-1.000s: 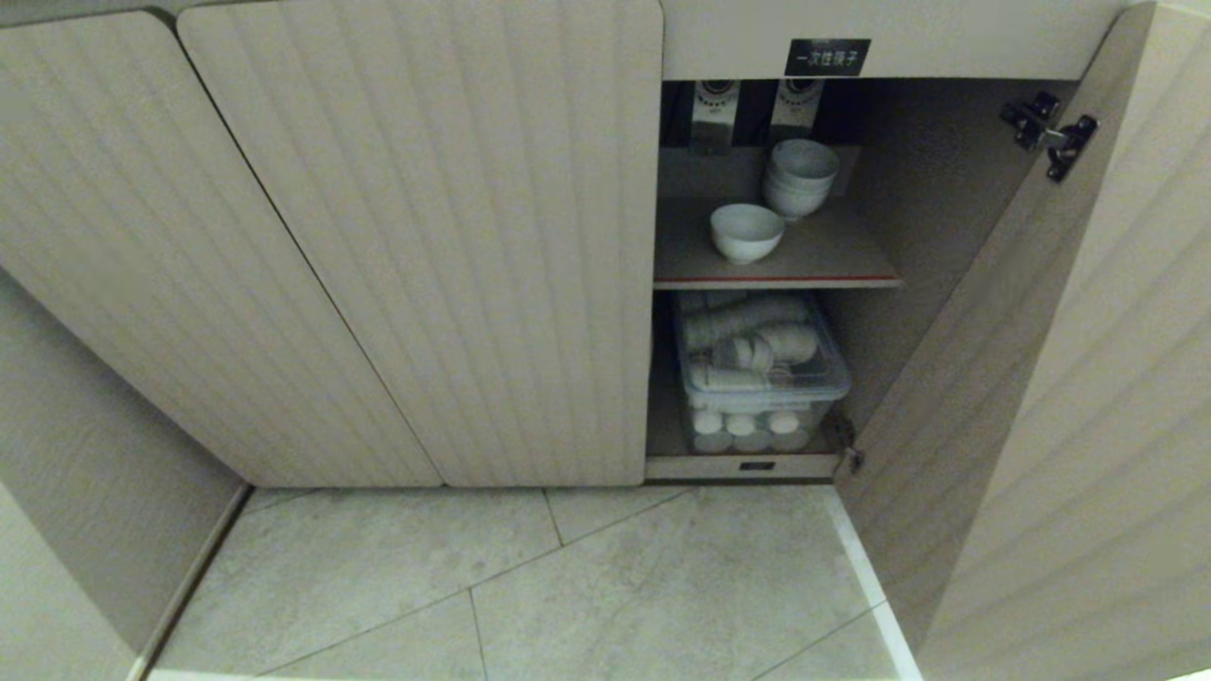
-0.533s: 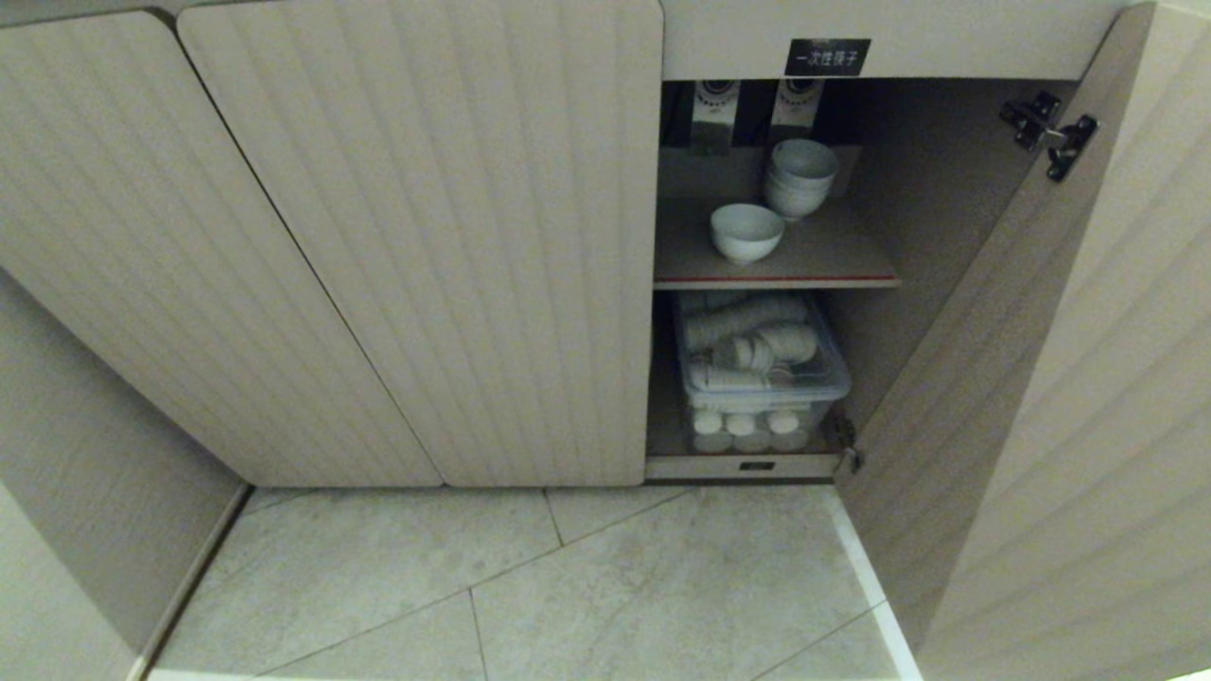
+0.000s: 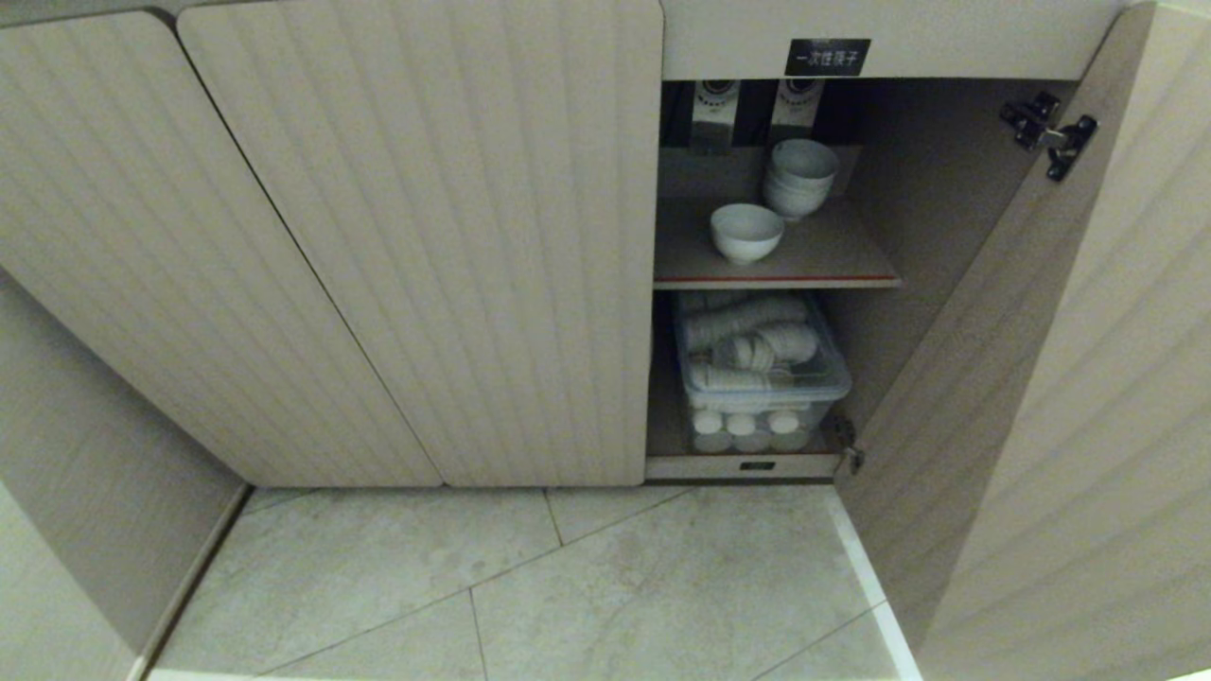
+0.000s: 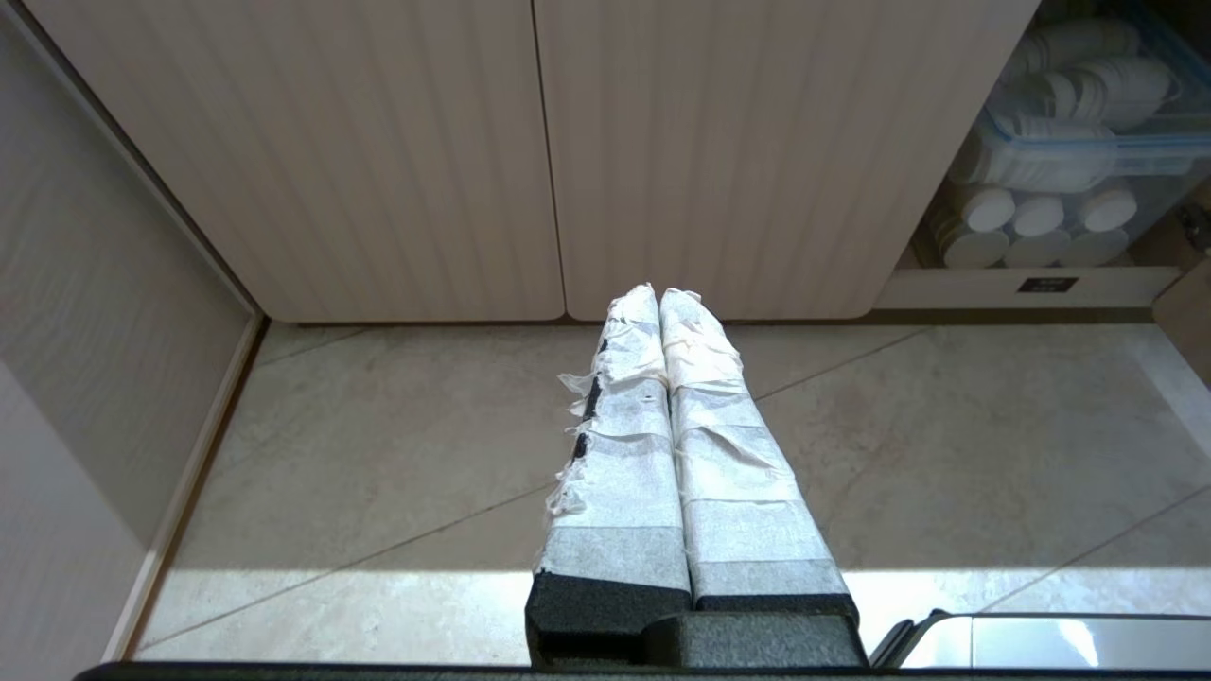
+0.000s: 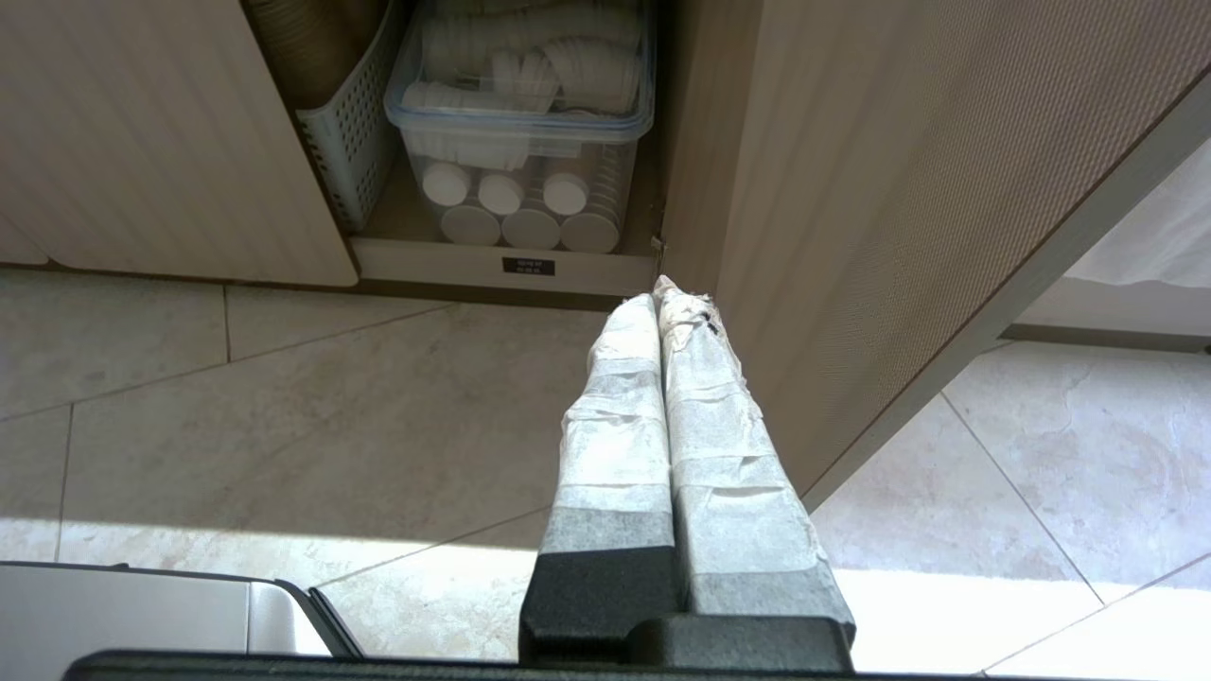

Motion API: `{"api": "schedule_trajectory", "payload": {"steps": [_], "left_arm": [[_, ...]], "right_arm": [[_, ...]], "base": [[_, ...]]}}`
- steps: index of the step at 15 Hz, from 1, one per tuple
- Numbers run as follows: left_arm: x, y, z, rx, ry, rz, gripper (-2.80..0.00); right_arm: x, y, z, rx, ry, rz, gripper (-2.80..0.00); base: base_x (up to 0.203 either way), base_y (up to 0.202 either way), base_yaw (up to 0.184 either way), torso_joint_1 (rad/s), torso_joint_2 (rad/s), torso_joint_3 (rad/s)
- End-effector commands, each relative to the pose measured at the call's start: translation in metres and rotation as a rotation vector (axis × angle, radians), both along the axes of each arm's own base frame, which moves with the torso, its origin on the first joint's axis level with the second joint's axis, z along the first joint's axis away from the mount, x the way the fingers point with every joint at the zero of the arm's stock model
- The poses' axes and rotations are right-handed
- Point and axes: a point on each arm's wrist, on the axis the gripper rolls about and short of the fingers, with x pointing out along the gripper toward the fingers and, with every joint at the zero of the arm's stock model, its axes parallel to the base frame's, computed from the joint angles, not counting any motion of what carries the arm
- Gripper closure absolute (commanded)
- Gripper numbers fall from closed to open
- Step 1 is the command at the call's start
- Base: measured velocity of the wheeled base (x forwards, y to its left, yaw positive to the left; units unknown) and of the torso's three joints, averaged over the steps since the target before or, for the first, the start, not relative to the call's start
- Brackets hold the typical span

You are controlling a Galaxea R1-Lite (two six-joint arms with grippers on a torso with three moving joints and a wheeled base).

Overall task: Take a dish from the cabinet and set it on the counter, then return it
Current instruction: Close the cabinet door

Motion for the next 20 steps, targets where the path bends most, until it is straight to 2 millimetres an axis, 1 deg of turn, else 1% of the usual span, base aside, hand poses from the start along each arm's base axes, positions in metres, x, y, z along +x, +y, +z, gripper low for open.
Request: {"api": "schedule_trajectory", "payload": {"steps": [1,3,8,20], "left_arm": [[0.0,0.0,0.0,0.0,0.0,0.0,0.0],[0.0,0.0,0.0001,0.0,-0.002,0.0,0.0],[0.0,0.0,0.0001,0.0,-0.002,0.0,0.0],[0.0,0.0,0.0001,0.0,-0.002,0.0,0.0]], "right_arm": [[0.0,0.0,0.0,0.0,0.0,0.0,0.0],[0.0,0.0,0.0,0.0,0.0,0.0,0.0],[0.0,0.0,0.0,0.0,0.0,-0.001,0.0],[0.0,0.0,0.0,0.0,0.0,0.0,0.0]], "base": [[0.0,0.0,0.0,0.0,0.0,0.0],[-0.117,0.0,0.001,0.005,0.0,0.005],[-0.183,0.0,-0.001,0.002,0.0,-0.001],[0.0,0.0,0.0,0.0,0.0,0.0]]}}
